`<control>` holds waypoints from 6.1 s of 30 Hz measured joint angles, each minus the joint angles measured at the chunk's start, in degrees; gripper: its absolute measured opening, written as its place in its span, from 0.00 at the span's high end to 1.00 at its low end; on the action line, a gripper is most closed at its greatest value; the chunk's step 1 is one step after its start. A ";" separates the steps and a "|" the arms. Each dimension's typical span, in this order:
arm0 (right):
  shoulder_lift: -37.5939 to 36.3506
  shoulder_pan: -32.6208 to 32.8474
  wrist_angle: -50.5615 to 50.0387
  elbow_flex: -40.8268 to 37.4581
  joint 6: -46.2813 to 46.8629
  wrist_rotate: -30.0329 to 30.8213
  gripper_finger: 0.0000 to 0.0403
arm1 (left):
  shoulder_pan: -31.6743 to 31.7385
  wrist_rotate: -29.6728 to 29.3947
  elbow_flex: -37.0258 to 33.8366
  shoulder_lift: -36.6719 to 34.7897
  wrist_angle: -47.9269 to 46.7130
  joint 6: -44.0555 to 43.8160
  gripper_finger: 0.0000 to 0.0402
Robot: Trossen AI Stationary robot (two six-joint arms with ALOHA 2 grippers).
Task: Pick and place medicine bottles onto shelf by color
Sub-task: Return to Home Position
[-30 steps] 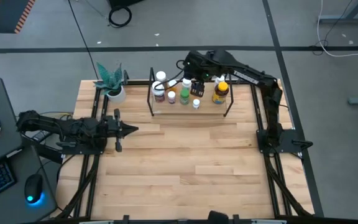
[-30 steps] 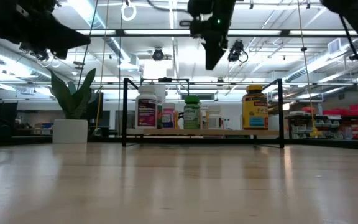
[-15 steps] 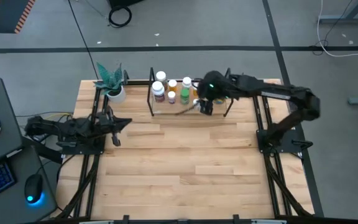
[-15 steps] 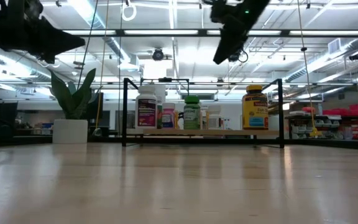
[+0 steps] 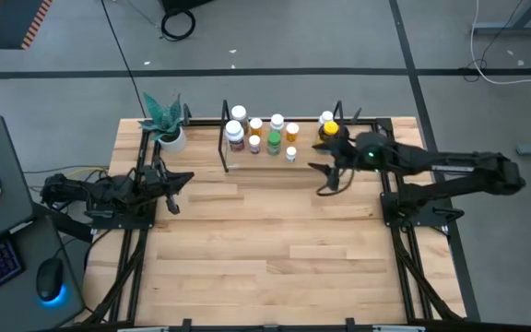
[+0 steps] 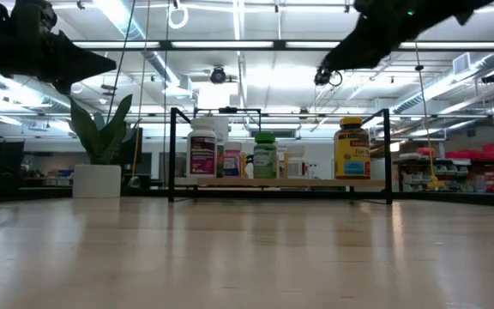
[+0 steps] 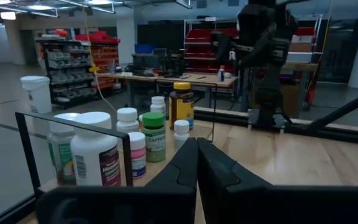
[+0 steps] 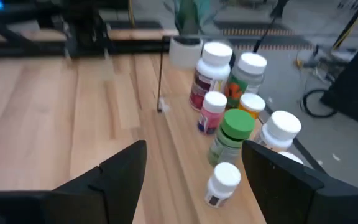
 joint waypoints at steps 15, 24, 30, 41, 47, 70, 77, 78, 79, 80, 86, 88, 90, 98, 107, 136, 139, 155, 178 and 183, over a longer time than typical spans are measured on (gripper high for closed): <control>-24.09 3.89 17.07 -26.20 7.51 -0.60 0.33 | 0.00 -1.05 0.00 0.00 -0.17 0.66 0.99; -29.66 5.10 36.78 -41.73 11.60 -1.50 0.33 | -0.02 -1.07 0.00 0.11 -1.44 -3.82 0.95; -30.95 6.22 36.29 -42.70 13.06 -1.56 0.33 | -0.02 -1.05 0.00 0.11 -1.41 -3.82 0.96; -30.93 6.05 39.34 -42.70 13.06 -1.06 0.33 | -0.02 -1.05 0.00 0.11 -1.40 -3.79 0.94; -30.92 6.05 39.34 -42.70 13.06 -1.06 0.33 | -0.02 -1.05 0.00 0.11 -1.40 -3.77 0.96; -30.91 6.05 39.32 -42.63 13.04 -1.06 0.33 | -0.02 -1.05 0.00 0.11 -1.40 -3.73 0.96; -30.91 6.05 39.32 -42.63 13.04 -1.06 0.33 | -0.02 -1.05 0.00 0.11 -1.38 -3.73 0.93; -30.91 6.05 39.32 -42.63 13.04 -1.06 0.33 | -0.02 -1.05 0.00 0.11 -1.39 -3.73 0.93; -30.91 6.05 39.32 -42.63 13.04 -1.06 0.33 | -0.02 -1.05 0.00 0.11 -1.39 -3.73 0.93; -30.91 6.05 39.32 -42.63 13.04 -1.06 0.33 | -0.02 -1.05 0.00 0.11 -1.40 -3.73 0.93; -30.91 6.05 39.32 -42.61 13.04 -1.06 0.33 | 0.00 -1.05 0.00 0.11 -1.39 -3.74 0.95; -30.91 6.05 39.32 -42.61 13.04 -1.06 0.33 | -0.02 -1.05 0.00 0.11 -1.40 -3.75 0.95; -30.91 6.05 39.32 -42.61 13.04 -1.06 0.33 | -0.02 -1.05 0.00 0.11 -1.40 -3.73 0.95; -30.89 6.05 39.32 -42.61 13.04 -1.06 0.33 | 0.00 -1.05 0.00 0.11 -1.40 -3.73 0.93; -30.89 6.05 39.32 -42.61 13.04 -1.06 0.33 | -0.01 -1.05 0.00 0.11 -1.39 -3.73 0.95; -30.84 6.05 39.32 -42.61 13.01 -1.08 0.33 | -0.74 -1.02 0.04 1.29 -1.07 -3.75 0.93; -30.84 6.05 39.32 -42.61 13.03 -1.08 0.33 | -0.74 -1.02 0.04 1.29 -1.07 -3.74 0.93; -30.84 6.05 39.32 -42.61 13.02 -1.08 0.33 | -0.74 -1.04 0.04 1.29 -1.07 -3.73 0.93; -30.84 6.05 39.32 -42.61 13.02 -1.08 0.33 | -0.74 -1.05 0.02 1.29 -1.07 -3.75 0.93; -30.84 6.04 39.32 -42.61 13.02 -1.08 0.33 | -0.74 -1.05 0.02 1.29 -1.07 -3.73 0.94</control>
